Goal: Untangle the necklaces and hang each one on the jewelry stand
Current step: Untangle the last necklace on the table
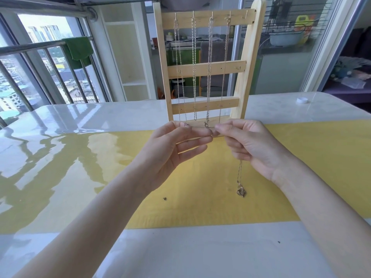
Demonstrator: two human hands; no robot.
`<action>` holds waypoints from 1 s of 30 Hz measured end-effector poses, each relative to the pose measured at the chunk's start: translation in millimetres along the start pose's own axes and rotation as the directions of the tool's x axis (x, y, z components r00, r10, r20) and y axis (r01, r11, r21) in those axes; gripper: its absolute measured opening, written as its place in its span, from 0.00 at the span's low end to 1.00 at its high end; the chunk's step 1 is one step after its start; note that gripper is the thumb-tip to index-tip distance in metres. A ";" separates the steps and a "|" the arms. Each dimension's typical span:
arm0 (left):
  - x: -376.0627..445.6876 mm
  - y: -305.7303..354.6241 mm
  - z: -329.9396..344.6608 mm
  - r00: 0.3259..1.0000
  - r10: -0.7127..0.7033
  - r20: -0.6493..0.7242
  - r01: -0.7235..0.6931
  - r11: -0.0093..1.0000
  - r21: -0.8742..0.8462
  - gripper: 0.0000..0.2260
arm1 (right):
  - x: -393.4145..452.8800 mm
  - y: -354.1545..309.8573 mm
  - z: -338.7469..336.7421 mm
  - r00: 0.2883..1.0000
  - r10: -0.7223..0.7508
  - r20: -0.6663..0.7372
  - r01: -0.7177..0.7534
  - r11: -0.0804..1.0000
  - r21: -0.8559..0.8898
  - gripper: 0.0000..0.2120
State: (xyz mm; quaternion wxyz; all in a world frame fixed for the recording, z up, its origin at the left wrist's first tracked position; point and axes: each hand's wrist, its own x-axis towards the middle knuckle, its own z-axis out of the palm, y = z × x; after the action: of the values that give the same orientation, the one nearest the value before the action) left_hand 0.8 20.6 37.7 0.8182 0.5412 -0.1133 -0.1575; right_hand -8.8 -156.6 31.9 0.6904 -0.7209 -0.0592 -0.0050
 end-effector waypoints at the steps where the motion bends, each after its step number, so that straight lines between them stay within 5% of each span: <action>1: -0.2 0.0 0.0 1.000 0.006 -0.004 -0.006 1.000 0.012 0.05 | -0.2 -0.4 0.2 1.000 -0.004 0.002 0.004 1.000 0.013 0.07; 12: 0.1 -1.8 0.4 0.996 0.060 -0.059 -0.055 0.996 0.076 0.06 | -1.8 -1.9 3.3 0.995 -0.039 -0.086 0.027 0.990 -0.137 0.07; 24: 3.1 1.9 -3.6 0.984 0.132 -0.119 -0.110 0.979 0.171 0.07 | -5.2 -6.9 -0.8 0.999 0.035 0.003 -0.033 0.958 -0.284 0.08; 27: 1.6 -1.9 -2.0 0.974 0.221 -0.056 -0.169 0.865 0.473 0.06 | -4.9 -6.5 0.0 0.999 0.043 -0.005 -0.042 0.958 -0.284 0.08; 30: 0.3 -6.1 -0.8 0.947 0.313 0.077 -0.258 0.594 0.762 0.06 | -4.6 -6.1 -0.1 0.999 0.040 -0.007 -0.041 0.956 -0.292 0.08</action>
State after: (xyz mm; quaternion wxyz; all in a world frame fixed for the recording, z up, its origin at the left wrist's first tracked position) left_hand 0.6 18.9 31.8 0.5310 0.8144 -0.2274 0.0557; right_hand -13.9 -156.8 37.6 0.5765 -0.8159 -0.0428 0.0002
